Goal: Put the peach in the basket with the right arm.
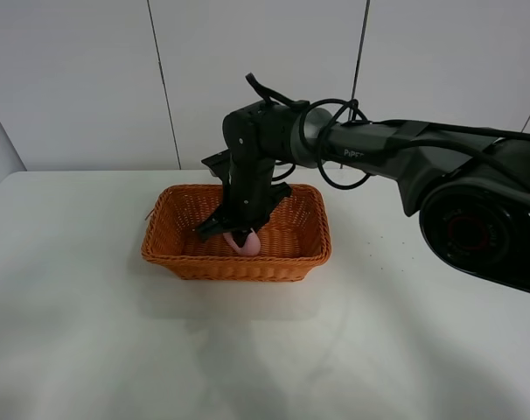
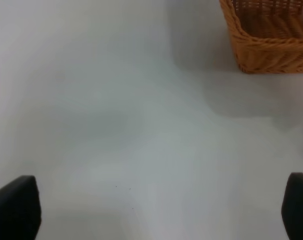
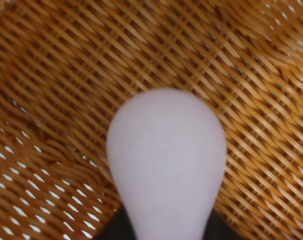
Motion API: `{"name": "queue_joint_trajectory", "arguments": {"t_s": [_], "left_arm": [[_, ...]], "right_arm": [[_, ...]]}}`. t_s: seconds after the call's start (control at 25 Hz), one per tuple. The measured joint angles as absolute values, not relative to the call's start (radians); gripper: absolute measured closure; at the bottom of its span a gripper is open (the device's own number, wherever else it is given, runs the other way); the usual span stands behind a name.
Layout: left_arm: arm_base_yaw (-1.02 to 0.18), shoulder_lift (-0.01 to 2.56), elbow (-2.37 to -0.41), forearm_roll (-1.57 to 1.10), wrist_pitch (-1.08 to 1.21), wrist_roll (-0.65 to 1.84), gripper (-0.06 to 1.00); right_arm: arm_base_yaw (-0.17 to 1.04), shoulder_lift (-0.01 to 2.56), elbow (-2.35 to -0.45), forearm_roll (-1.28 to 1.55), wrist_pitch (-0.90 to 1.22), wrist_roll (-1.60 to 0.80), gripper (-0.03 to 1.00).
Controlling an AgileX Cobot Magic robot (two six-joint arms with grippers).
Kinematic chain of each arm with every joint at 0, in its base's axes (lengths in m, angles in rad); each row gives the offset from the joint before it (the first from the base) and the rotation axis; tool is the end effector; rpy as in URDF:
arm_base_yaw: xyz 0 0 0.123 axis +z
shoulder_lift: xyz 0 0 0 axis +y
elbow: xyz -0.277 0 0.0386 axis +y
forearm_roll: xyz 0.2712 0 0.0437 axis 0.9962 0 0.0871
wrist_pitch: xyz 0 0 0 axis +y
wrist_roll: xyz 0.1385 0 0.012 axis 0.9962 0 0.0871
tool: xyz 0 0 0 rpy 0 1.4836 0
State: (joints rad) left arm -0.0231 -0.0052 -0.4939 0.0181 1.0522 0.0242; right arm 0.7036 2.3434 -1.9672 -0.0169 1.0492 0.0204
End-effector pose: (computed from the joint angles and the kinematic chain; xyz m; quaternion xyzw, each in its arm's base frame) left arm 0.0642 0.0007 0.2658 0.0198 0.8510 0.0093 0.5247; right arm 0.3988 0.3357 0.1001 -0.3359 0.9347 0.0338 0.1113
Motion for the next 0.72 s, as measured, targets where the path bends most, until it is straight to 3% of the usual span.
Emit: {"name": "queue_joint_trajectory", "arguments": {"t_s": [0.16, 0.24, 0.36, 0.72], "left_arm": [[-0.023, -0.005, -0.494, 0.018, 1.052, 0.024, -0.04], [-0.023, -0.005, -0.494, 0.018, 1.052, 0.024, -0.04], [-0.023, -0.005, -0.494, 0.018, 1.052, 0.024, -0.04], [-0.023, -0.005, -0.494, 0.018, 1.052, 0.024, -0.04]], "right_arm": [[0.704, 2.343, -1.968, -0.017, 1.049, 0.042, 0.45], [0.704, 2.343, -1.978, -0.017, 1.052, 0.043, 0.35], [0.704, 2.343, -2.017, -0.017, 1.078, 0.043, 0.31], [0.701, 2.332, -2.314, -0.034, 1.208, 0.047, 0.30]]}}
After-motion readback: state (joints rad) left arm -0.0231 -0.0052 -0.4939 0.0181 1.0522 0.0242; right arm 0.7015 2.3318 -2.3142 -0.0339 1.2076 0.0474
